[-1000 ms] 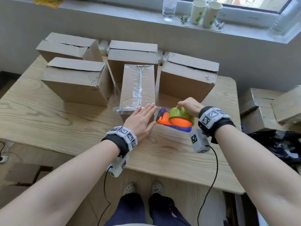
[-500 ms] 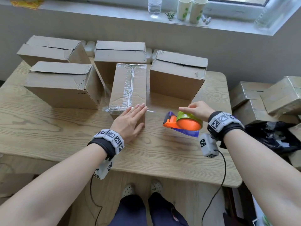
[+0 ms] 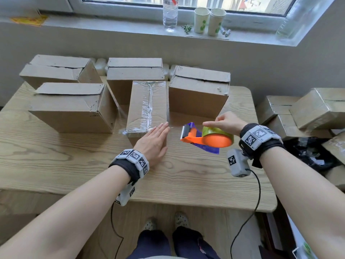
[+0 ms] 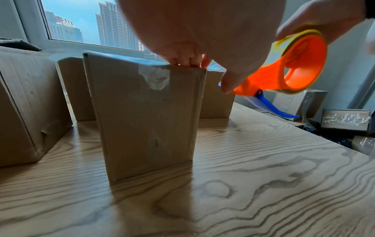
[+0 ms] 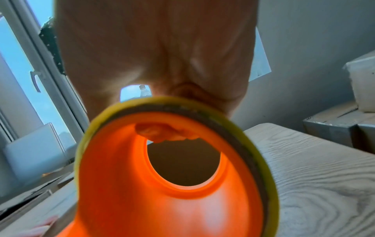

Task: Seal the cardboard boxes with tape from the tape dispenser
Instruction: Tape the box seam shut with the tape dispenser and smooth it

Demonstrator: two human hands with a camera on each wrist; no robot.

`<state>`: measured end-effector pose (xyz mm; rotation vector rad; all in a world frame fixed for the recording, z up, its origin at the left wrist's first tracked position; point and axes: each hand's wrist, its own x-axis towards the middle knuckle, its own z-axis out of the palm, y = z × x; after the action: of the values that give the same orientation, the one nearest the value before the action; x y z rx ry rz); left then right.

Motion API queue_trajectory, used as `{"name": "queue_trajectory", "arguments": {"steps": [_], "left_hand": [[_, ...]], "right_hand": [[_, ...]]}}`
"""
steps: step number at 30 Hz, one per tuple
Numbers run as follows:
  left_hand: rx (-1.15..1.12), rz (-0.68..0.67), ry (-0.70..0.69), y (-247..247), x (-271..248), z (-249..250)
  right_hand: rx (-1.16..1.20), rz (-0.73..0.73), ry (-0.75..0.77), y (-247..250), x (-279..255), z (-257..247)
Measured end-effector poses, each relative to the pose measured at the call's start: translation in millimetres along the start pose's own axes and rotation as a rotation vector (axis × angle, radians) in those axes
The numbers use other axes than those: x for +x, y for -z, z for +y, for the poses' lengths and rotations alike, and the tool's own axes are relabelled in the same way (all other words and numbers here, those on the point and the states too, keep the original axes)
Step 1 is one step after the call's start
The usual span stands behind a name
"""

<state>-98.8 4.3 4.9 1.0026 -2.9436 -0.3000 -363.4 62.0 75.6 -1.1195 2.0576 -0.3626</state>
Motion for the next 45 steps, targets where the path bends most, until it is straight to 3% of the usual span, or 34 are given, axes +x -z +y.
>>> {"name": "queue_trajectory", "arguments": {"steps": [12,24,41,45], "left_hand": [[-0.018,-0.014,-0.031,0,0,-6],[-0.044,-0.005,-0.020,2,0,-4],[-0.020,-0.055,-0.028,3,1,-3],[0.018,-0.070,-0.032,3,1,-3]], "right_hand": [[0.032,-0.027,0.040,-9,-1,-5],[0.159,0.107,0.176,-18,0,-5],[0.282,0.226,0.138,-38,-5,10],[0.208,0.194,0.105,-36,-4,17]]}}
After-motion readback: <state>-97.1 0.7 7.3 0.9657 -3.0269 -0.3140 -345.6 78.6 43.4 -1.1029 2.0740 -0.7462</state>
